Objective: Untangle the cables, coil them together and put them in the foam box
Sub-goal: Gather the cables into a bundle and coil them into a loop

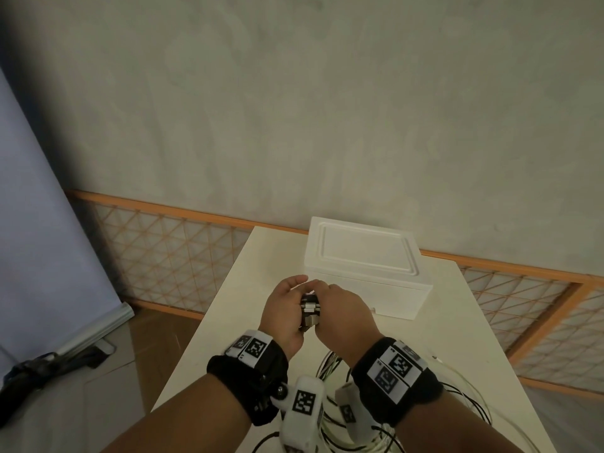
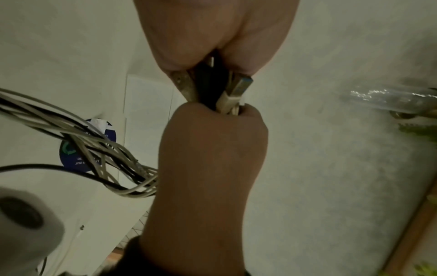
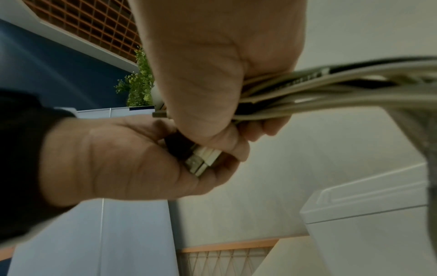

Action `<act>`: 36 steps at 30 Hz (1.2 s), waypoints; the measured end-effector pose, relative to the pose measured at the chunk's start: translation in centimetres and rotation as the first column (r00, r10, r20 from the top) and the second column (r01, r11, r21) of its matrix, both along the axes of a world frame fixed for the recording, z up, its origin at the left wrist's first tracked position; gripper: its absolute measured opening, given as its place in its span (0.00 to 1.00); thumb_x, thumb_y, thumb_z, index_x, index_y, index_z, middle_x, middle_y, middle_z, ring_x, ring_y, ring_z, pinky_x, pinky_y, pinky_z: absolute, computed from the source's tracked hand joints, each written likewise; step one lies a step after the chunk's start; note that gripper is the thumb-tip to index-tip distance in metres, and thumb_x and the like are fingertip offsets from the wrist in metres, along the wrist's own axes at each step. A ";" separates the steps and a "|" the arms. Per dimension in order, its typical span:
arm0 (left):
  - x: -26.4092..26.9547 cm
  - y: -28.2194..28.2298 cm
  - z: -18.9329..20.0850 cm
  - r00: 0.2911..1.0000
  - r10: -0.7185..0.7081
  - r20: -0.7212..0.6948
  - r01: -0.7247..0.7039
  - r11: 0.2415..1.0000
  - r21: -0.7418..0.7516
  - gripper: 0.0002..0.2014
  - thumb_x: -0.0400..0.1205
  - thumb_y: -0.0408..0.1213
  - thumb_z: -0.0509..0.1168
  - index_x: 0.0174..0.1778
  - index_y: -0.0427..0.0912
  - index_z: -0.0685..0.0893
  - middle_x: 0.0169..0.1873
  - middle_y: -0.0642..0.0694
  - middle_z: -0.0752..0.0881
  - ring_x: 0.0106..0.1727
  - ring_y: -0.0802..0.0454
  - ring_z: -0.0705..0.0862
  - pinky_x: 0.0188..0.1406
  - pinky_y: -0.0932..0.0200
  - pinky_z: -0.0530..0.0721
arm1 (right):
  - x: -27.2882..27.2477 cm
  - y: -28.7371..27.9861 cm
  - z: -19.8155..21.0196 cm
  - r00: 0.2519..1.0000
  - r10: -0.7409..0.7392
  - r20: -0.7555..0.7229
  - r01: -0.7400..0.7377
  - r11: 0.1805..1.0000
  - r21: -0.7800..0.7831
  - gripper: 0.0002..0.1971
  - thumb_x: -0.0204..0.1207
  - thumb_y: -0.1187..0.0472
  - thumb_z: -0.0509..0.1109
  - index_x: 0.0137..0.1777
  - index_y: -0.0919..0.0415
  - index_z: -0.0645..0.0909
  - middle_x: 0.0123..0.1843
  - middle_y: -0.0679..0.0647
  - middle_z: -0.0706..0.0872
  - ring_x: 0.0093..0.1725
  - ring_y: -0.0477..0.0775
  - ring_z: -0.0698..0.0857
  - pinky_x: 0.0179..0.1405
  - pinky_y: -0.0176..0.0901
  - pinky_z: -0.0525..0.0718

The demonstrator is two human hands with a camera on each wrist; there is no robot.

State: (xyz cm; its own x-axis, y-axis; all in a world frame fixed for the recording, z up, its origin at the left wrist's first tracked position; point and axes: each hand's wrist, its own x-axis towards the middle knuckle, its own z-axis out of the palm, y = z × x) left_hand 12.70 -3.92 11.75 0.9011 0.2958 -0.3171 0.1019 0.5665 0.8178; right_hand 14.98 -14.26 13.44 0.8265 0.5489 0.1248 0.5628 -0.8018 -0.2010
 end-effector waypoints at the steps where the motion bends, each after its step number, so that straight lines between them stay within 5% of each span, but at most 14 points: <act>1: -0.1 -0.1 0.0 1.000 0.003 0.019 -0.004 1.000 0.028 0.08 0.86 0.35 0.60 0.54 0.42 0.84 0.45 0.40 0.88 0.40 0.47 0.87 0.32 0.56 0.83 | 0.0 -0.1 -0.1 1.000 -0.002 -0.012 0.003 1.000 0.018 0.25 0.73 0.64 0.63 0.70 0.51 0.69 0.52 0.53 0.84 0.49 0.56 0.85 0.43 0.43 0.80; 5: -0.3 -0.8 0.6 0.994 -0.107 0.030 0.102 0.986 0.134 0.22 0.87 0.52 0.53 0.53 0.43 0.89 0.50 0.44 0.89 0.50 0.50 0.86 0.45 0.56 0.82 | 0.3 -0.4 -0.1 0.995 -0.088 -0.045 0.090 0.995 0.038 0.18 0.75 0.62 0.61 0.65 0.57 0.73 0.50 0.53 0.86 0.47 0.55 0.86 0.39 0.43 0.79; 9: -0.2 -1.3 -0.1 0.993 -0.103 -0.060 0.115 0.963 0.246 0.18 0.88 0.52 0.53 0.64 0.45 0.79 0.56 0.45 0.86 0.56 0.51 0.84 0.59 0.55 0.80 | 0.4 -0.4 -0.2 0.991 -0.133 -0.010 0.133 0.990 -0.043 0.04 0.76 0.62 0.60 0.49 0.57 0.71 0.38 0.49 0.77 0.40 0.55 0.82 0.27 0.39 0.69; 11: -0.2 -1.4 -0.5 0.992 -0.079 -0.098 0.102 0.962 0.254 0.17 0.88 0.51 0.52 0.64 0.45 0.77 0.56 0.43 0.86 0.55 0.50 0.85 0.56 0.53 0.82 | 0.4 -0.3 -0.2 0.990 -0.138 -0.005 0.138 0.989 -0.059 0.04 0.76 0.63 0.60 0.47 0.56 0.66 0.37 0.48 0.73 0.37 0.54 0.78 0.23 0.37 0.62; 15: -0.3 -1.2 -0.3 0.988 -0.035 -0.153 0.043 0.998 0.050 0.17 0.88 0.46 0.54 0.55 0.37 0.82 0.46 0.39 0.88 0.45 0.46 0.86 0.36 0.55 0.81 | -0.2 0.6 -0.4 0.998 -0.068 0.001 0.068 0.989 -0.128 0.11 0.76 0.66 0.62 0.58 0.60 0.69 0.54 0.56 0.81 0.50 0.57 0.84 0.38 0.43 0.75; 22: 0.5 -0.9 -0.6 0.984 0.029 -0.178 -0.015 0.997 0.081 0.18 0.86 0.52 0.55 0.55 0.41 0.82 0.50 0.41 0.89 0.53 0.44 0.88 0.58 0.45 0.84 | -1.3 1.3 -0.9 0.999 0.021 0.041 -0.016 0.993 -0.121 0.14 0.79 0.65 0.58 0.64 0.61 0.68 0.59 0.56 0.78 0.52 0.58 0.81 0.45 0.47 0.78; 28: 0.4 -0.8 -0.4 0.992 0.068 -0.104 -0.041 0.969 0.242 0.09 0.85 0.36 0.58 0.47 0.35 0.81 0.40 0.37 0.88 0.39 0.45 0.86 0.37 0.54 0.82 | -0.3 0.9 -0.6 1.000 0.016 0.018 -0.014 0.995 -0.094 0.22 0.75 0.69 0.60 0.69 0.58 0.67 0.54 0.57 0.80 0.45 0.61 0.85 0.34 0.45 0.75; 36: 0.2 -0.6 -0.4 0.987 0.097 -0.132 -0.077 0.985 0.152 0.12 0.84 0.38 0.62 0.44 0.36 0.87 0.40 0.38 0.90 0.41 0.44 0.88 0.36 0.56 0.82 | -0.4 1.0 -0.7 0.999 0.022 0.040 -0.020 0.998 -0.065 0.23 0.74 0.68 0.60 0.69 0.56 0.68 0.55 0.56 0.81 0.46 0.60 0.85 0.35 0.45 0.74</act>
